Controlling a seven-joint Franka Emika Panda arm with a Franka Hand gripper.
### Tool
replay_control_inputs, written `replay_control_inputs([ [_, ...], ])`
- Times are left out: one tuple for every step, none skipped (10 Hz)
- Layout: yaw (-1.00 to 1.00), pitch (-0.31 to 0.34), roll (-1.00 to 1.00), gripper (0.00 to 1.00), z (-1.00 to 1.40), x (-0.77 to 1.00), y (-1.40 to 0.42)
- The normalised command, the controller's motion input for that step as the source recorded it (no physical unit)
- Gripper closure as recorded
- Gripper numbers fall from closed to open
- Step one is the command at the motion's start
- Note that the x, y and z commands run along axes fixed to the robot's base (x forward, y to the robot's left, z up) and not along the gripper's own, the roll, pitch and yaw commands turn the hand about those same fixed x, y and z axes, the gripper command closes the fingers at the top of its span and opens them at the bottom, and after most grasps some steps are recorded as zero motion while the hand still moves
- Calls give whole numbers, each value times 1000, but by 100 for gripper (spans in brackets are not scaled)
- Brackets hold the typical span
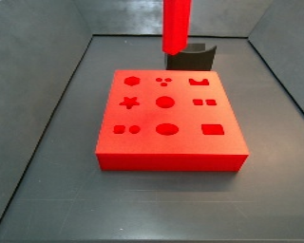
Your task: Insert the arch object.
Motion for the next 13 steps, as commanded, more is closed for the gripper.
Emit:
replay_control_inputs([
  [-786,0,256,100,-229,171,43],
  [-711,109,249,100,-340,86,109],
  [-697,159,249,100,-334,37,111],
  [-783,164,67,100,-237,51,191],
  [-811,140,-61,100,-174,157,114],
  [-789,159,-196,100,-206,214,0],
  [-789,163,-206,100,-237,206,0],
  [-791,124,-197,100,-283,257,0],
  [-797,91,-190,100,-314,291,6],
  [-794,101,-186,100,-309,277,11],
  [-777,100,-203,100,-226,300,6],
  [-809,100,-197,100,-177,257,0],
  [-814,116,-200,100,-106,174,0],
])
